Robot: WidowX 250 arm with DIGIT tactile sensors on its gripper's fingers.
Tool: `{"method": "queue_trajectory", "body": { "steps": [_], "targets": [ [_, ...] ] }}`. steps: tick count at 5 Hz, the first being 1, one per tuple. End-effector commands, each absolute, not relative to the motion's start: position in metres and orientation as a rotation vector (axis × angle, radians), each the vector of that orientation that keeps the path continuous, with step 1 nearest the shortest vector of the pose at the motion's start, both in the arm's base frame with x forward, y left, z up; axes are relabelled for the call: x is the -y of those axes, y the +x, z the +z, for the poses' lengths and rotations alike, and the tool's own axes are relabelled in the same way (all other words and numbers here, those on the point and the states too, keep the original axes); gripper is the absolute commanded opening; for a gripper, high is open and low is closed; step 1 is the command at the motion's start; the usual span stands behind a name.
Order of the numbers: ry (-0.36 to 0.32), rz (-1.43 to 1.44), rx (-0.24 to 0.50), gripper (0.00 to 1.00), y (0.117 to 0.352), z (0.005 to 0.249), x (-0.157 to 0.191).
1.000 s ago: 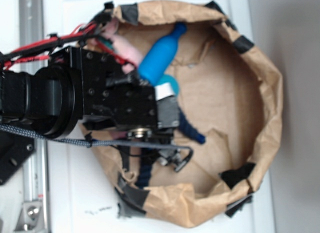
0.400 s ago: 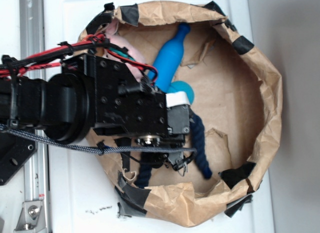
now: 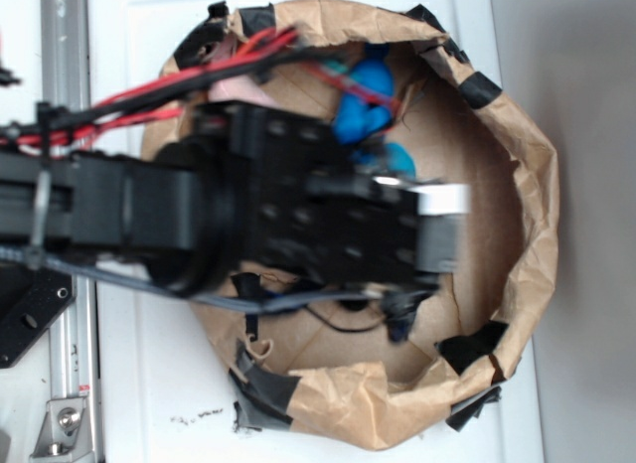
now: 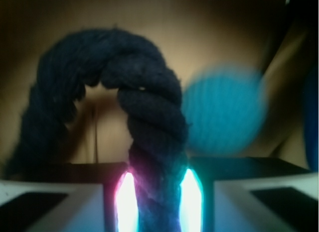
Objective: Grab the blue rope.
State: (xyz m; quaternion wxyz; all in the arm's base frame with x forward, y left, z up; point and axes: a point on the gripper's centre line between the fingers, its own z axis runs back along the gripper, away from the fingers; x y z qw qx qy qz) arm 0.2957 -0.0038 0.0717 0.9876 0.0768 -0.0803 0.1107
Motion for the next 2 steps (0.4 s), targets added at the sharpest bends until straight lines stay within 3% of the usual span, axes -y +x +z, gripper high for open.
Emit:
{"method": "queue_trajectory", "body": {
  "steps": [1, 2],
  "targets": [
    [0.105, 0.161, 0.325, 0.00, 0.2919, 0.1523, 0.0084],
    [0.057, 0.149, 0.281, 0.00, 0.2833, 0.1523, 0.0153]
  ]
}}
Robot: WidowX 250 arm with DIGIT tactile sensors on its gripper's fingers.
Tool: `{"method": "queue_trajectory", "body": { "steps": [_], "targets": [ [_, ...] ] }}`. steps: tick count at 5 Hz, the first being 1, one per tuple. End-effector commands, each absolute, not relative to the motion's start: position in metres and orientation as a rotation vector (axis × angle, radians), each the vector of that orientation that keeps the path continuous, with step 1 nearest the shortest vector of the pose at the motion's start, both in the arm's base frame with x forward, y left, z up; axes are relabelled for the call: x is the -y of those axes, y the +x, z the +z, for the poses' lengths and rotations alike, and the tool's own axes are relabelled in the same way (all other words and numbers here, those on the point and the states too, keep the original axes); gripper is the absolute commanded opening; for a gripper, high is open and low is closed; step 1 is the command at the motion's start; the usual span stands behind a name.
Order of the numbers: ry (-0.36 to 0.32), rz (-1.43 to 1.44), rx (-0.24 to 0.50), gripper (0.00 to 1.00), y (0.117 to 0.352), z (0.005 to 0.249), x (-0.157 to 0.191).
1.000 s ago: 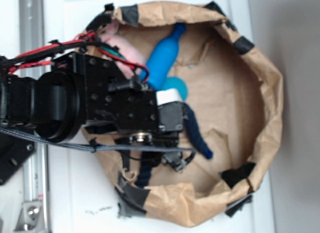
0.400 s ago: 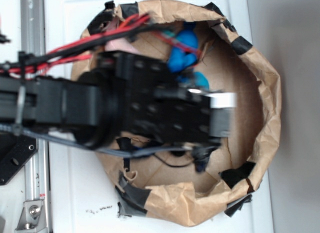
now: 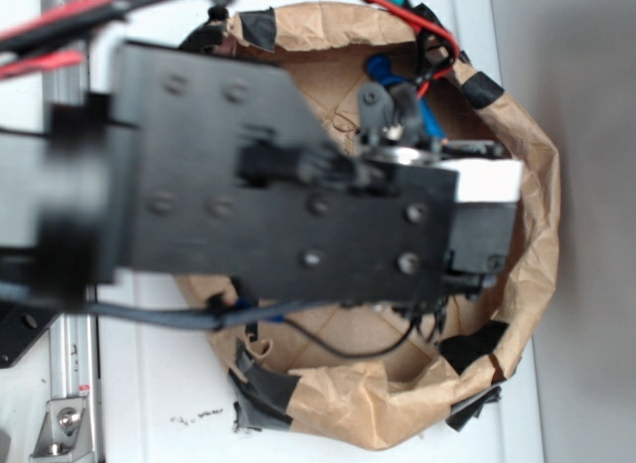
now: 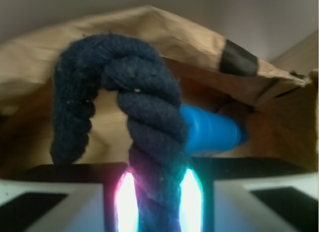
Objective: Grab the blue rope.
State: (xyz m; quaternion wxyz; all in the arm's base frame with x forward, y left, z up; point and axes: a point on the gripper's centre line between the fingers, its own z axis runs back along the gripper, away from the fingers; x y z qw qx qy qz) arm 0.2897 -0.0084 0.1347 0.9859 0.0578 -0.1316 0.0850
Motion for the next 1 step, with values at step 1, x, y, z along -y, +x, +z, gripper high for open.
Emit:
{"method": "queue_trajectory", "body": {
  "steps": [1],
  "targets": [
    [0.044, 0.141, 0.245, 0.00, 0.2778, 0.1517, 0.0194]
  ]
}}
